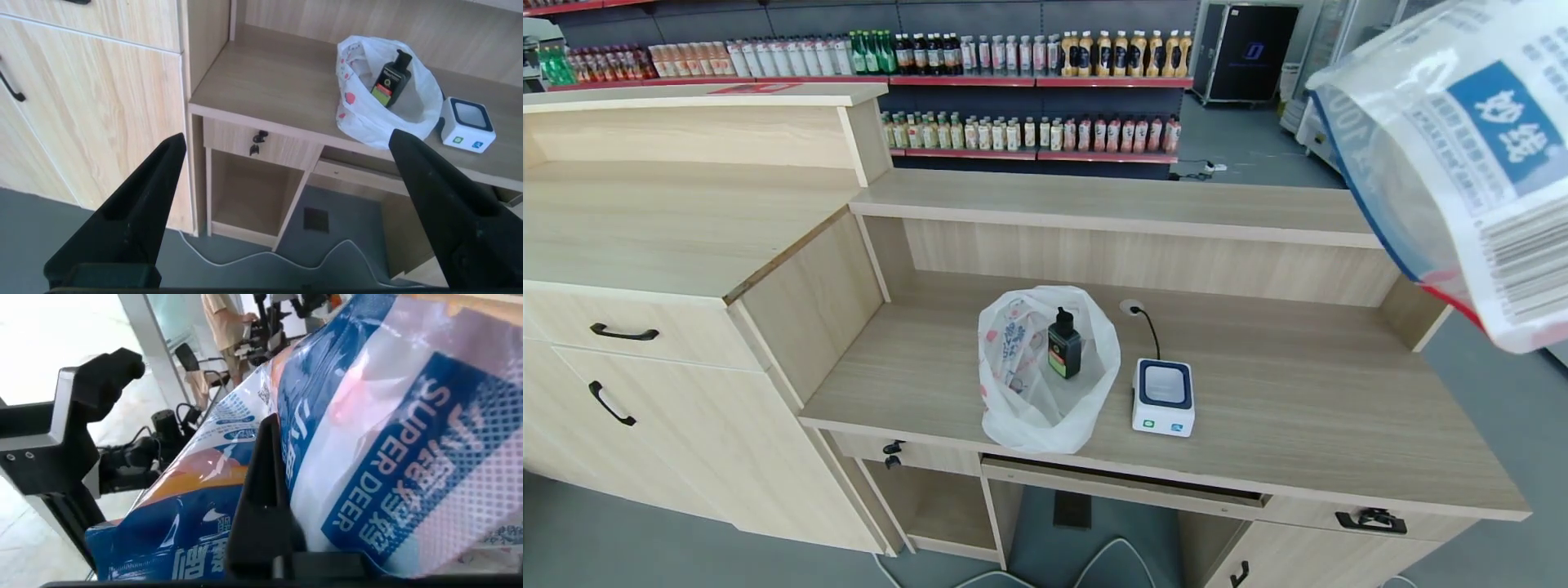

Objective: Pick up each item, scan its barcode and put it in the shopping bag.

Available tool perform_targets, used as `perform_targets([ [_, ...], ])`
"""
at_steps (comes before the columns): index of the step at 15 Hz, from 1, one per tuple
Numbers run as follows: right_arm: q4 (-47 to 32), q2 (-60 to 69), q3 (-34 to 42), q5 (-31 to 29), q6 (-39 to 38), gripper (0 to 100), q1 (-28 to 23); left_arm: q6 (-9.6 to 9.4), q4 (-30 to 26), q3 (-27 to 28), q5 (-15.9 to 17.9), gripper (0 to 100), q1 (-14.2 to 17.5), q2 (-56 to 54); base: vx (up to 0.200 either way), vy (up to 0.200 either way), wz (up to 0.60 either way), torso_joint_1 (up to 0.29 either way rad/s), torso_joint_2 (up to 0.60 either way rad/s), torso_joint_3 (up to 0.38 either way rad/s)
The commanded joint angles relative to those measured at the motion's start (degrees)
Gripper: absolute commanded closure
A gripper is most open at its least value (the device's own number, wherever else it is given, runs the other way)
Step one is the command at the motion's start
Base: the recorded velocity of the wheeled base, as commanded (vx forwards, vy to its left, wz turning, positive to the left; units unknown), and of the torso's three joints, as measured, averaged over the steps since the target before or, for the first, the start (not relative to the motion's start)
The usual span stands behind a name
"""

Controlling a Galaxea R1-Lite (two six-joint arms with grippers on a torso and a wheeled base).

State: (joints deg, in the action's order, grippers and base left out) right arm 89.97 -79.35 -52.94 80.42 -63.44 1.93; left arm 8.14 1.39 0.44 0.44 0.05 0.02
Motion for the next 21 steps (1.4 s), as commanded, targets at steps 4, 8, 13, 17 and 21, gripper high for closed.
perform_targets([
  [4, 0.0, 6.1, 9.8, 3.1, 0.1, 100, 0.1, 0.03, 0.0, 0.0, 0.0, 0, 0.0, 0.0, 0.000, 0.000, 0.00, 0.000, 0.00, 0.000],
  [8, 0.0, 6.5, 12.5, 4.0, 1.9, 100, 0.2, 0.03, 0.0, 0.0, 0.0, 0, 0.0, 0.0, 0.000, 0.000, 0.00, 0.000, 0.00, 0.000],
  [13, 0.0, 7.2, 15.2, 3.6, 3.5, 100, 0.1, 0.03, 0.0, 0.0, 0.0, 0, 0.0, 0.0, 0.000, 0.000, 0.00, 0.000, 0.00, 0.000],
  [17, 0.0, 6.1, 15.2, 3.4, 4.8, 100, 0.0, 0.03, 0.0, 0.0, 0.0, 0, 0.0, 0.0, 0.000, 0.000, 0.00, 0.000, 0.00, 0.000],
  [21, 0.0, 5.9, 15.2, 2.6, 4.8, 100, -0.2, 0.03, 0.0, 0.0, 0.0, 0, 0.0, 0.0, 0.000, 0.000, 0.00, 0.000, 0.00, 0.000],
])
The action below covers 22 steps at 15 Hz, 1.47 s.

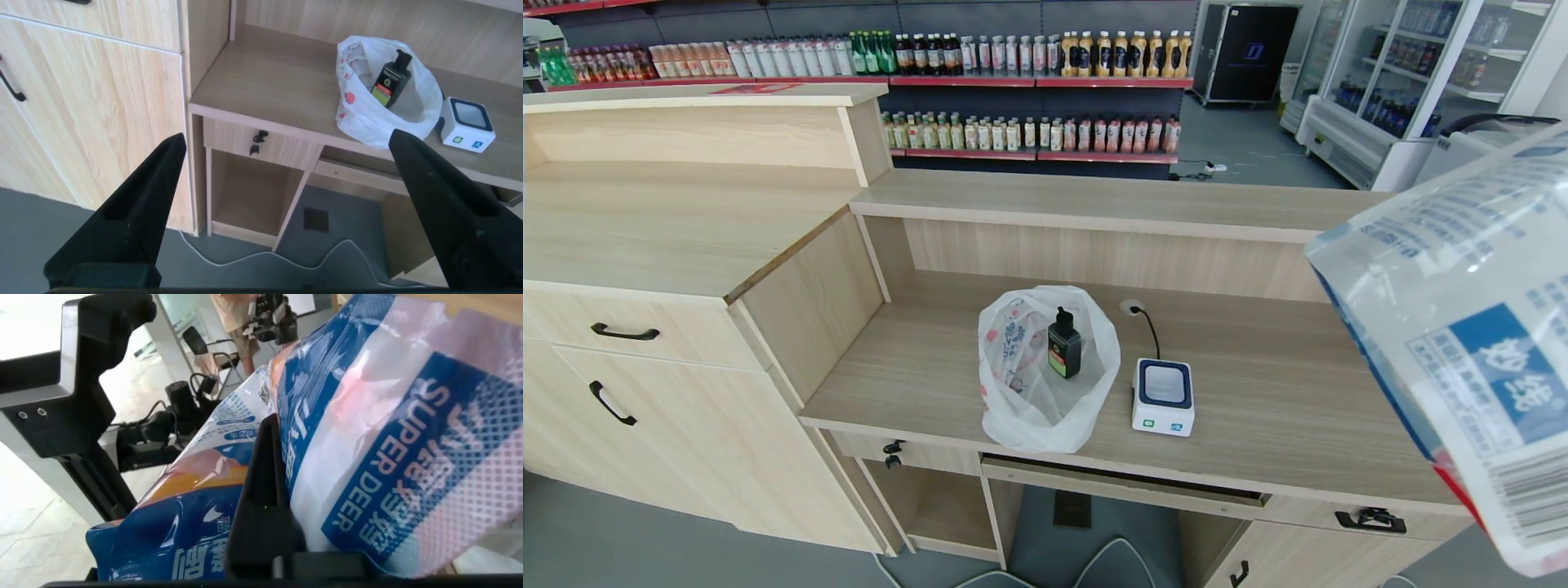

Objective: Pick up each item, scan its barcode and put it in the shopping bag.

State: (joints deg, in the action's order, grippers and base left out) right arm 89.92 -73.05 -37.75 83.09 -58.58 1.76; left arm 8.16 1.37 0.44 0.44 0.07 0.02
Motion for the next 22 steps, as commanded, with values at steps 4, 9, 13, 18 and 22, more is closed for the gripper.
perform_targets([
  [4, 0.1, -1.0, 1.4, -0.1, 1.2, 100, -0.2, 0.02, 0.0, 0.0, 0.0, 0, 0.0, 0.0, 0.000, 0.000, 0.00, 0.000, 0.00, 0.000],
  [9, 0.1, -1.4, 1.4, -0.2, 1.6, 100, -0.1, 0.02, 0.0, 0.0, 0.0, 0, 0.0, 0.0, 0.000, 0.000, 0.00, 0.000, 0.00, 0.000],
  [13, 0.1, -1.6, 1.2, -1.2, 2.2, 100, -0.3, 0.02, 0.0, 0.0, 0.0, 0, 0.0, 0.0, 0.000, 0.000, 0.00, 0.000, 0.00, 0.000],
  [18, -22.6, -2.4, 0.7, -14.1, 31.8, 100, -10.2, 0.02, 0.0, 0.0, 0.0, 0, 0.0, 0.0, 0.000, 0.000, 0.00, 0.000, 0.00, 0.000],
  [22, -41.8, -4.3, 1.5, -28.1, 76.8, 100, -15.7, 0.02, 0.0, 0.0, 0.0, 0, 0.0, 0.0, 0.000, 0.000, 0.00, 0.000, 0.00, 0.000],
])
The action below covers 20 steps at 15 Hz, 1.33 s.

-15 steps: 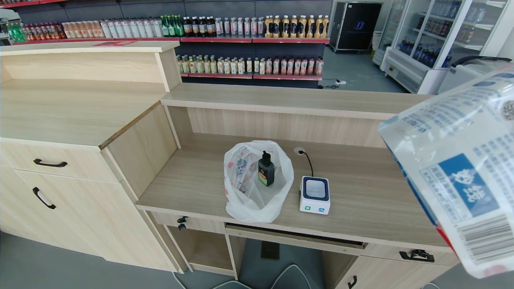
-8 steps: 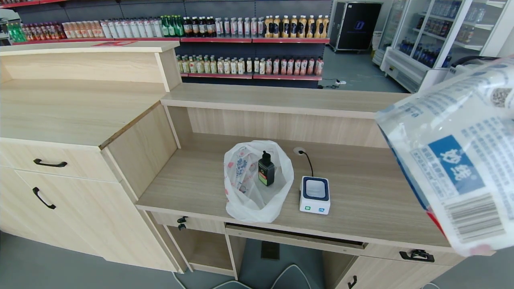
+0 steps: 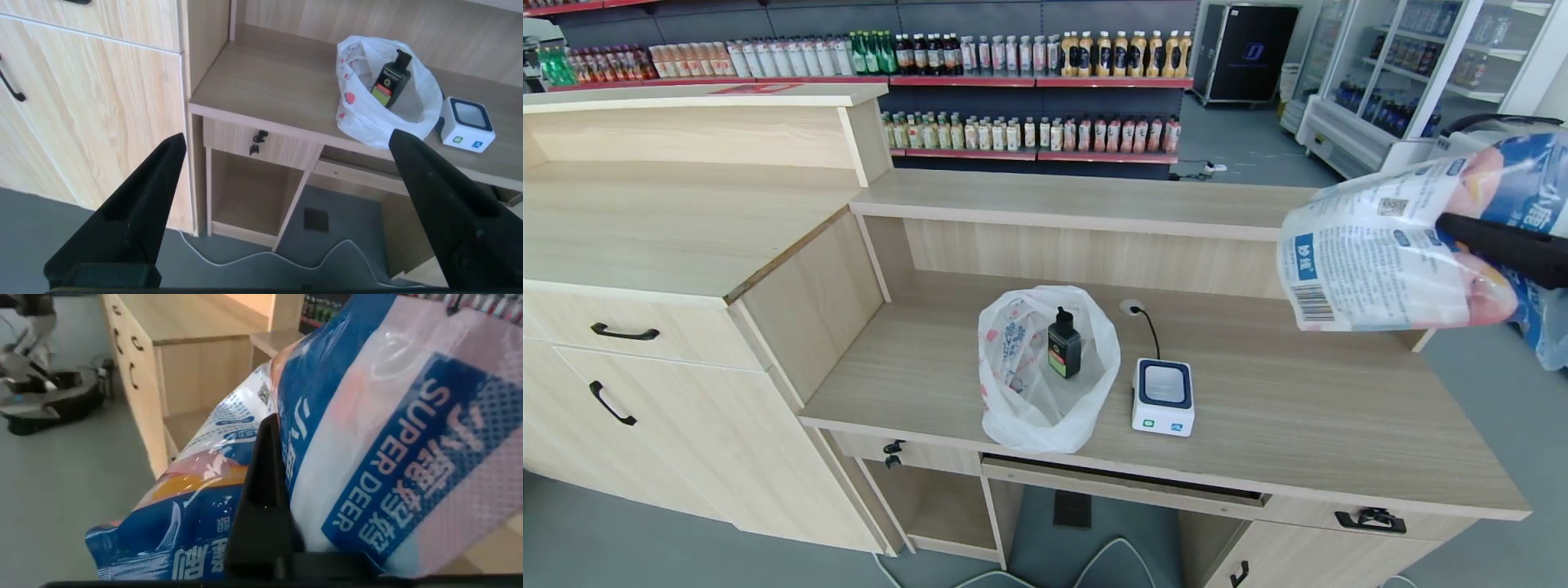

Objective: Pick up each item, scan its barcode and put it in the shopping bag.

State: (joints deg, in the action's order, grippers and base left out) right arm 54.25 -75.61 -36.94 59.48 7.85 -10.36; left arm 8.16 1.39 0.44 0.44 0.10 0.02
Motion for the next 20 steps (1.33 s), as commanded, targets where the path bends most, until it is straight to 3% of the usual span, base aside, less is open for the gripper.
perform_targets([
  [1, -8.8, -1.4, 1.4, -4.8, 20.2, 100, -5.6, 0.02, 0.0, 0.0, 0.0, 0, 0.0, 0.0, 0.000, 0.000, 0.00, 0.000, 0.00, 0.000],
  [2, -9.9, -1.2, 1.8, -4.8, 23.3, 100, -6.6, 0.02, 0.0, 0.0, 0.0, 0, 0.0, 0.0, 0.000, 0.000, 0.00, 0.000, 0.00, 0.000],
  [3, -14.8, -0.2, 2.7, -4.7, 35.3, 100, -10.7, 0.02, 0.0, 0.0, 0.0, 0, 0.0, 0.0, 0.000, 0.000, 0.00, 0.000, 0.00, 0.000],
  [5, -20.9, -0.2, 2.3, -4.7, 47.4, 100, -15.5, 0.02, 0.0, 0.0, 0.0, 0, 0.0, 0.0, 0.000, 0.000, 0.00, 0.000, 0.00, 0.000],
  [6, -22.6, -0.4, 2.0, -4.6, 48.8, 100, -17.4, 0.02, 0.0, 0.0, 0.0, 0, 0.0, 0.0, 0.000, 0.000, 0.00, 0.000, 0.00, 0.000],
  [11, -24.2, -1.9, 1.3, -5.1, 51.3, 100, -17.7, 0.02, 0.0, 0.0, 0.0, 0, 0.0, 0.0, 0.000, 0.000, 0.00, 0.000, 0.00, 0.000],
  [15, -24.1, -6.1, 1.6, -11.3, 57.5, 100, -18.1, 0.02, 0.0, 0.0, 0.0, 0, 0.0, 0.0, 0.000, 0.000, 0.60, 0.005, 0.00, 0.004],
  [17, -23.8, -11.0, 0.5, -10.6, 63.5, 100, -17.9, 0.02, 0.0, 0.0, 0.0, 0, 0.0, 0.0, 0.000, 0.000, 0.30, -0.004, 0.00, -0.001],
  [20, -24.1, -20.8, -2.8, -0.5, 79.1, 100, -17.9, 0.02, 0.0, 0.0, 0.0, 0, 0.0, 0.0, 0.000, 0.000, 0.00, 0.000, 0.00, 0.000],
])
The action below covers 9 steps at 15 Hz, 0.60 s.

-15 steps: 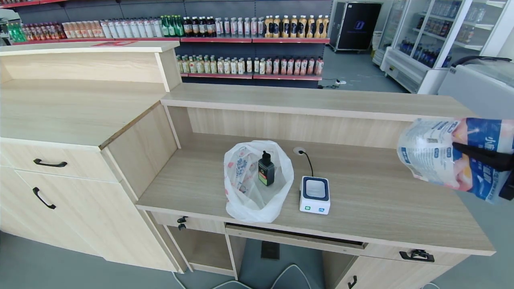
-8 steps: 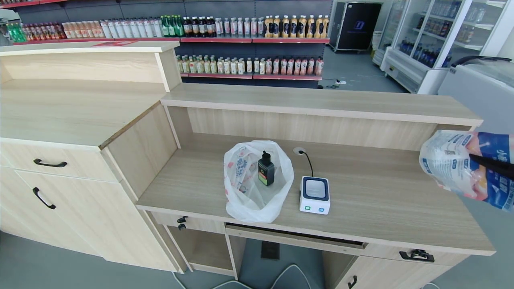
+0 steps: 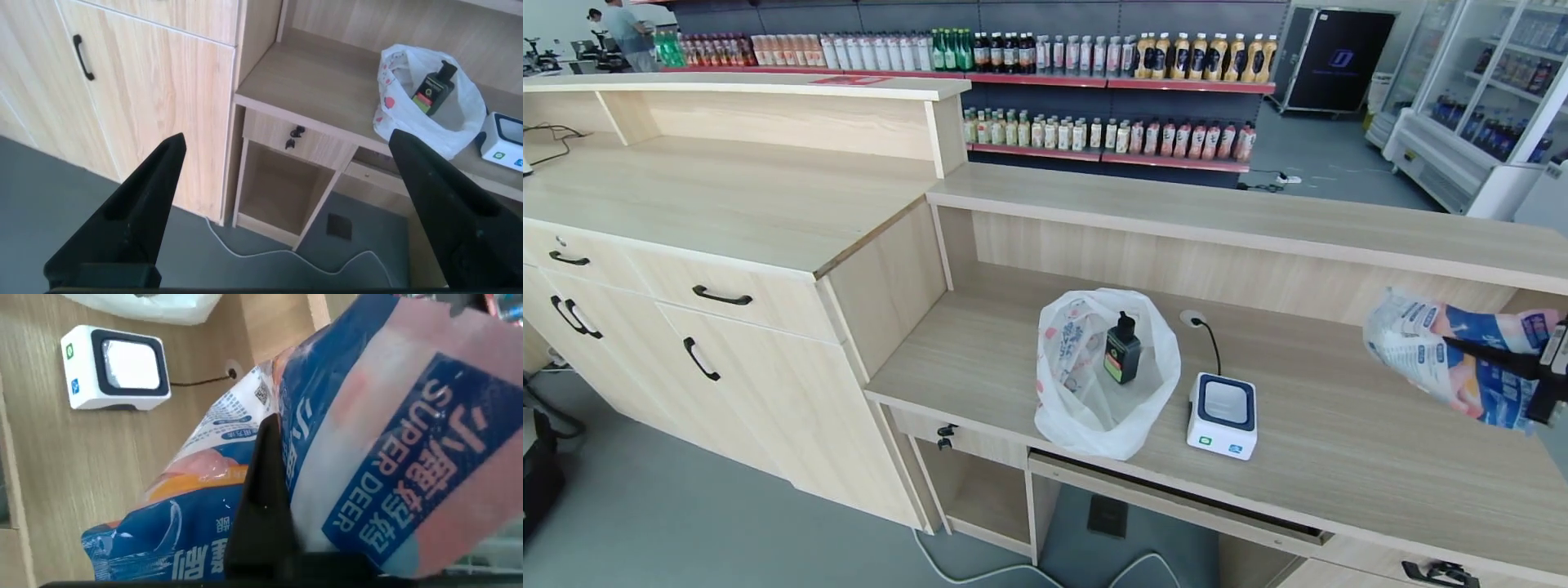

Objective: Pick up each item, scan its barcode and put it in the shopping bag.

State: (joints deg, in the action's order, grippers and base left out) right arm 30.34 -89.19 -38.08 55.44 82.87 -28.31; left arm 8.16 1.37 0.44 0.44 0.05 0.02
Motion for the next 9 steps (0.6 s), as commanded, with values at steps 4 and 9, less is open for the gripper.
perform_targets([
  [4, -1.0, -14.3, -2.1, 8.1, 19.0, 100, 1.2, 0.02, 0.0, 0.0, 0.0, 0, 0.0, 0.0, 0.000, 0.000, 0.00, 0.000, 0.00, 0.000],
  [9, -0.9, -17.8, -5.2, 9.9, 28.6, 100, 7.2, 0.02, 0.0, 0.0, 0.0, 0, 0.0, 0.0, 0.000, 0.000, 0.00, 0.000, 0.00, 0.000],
])
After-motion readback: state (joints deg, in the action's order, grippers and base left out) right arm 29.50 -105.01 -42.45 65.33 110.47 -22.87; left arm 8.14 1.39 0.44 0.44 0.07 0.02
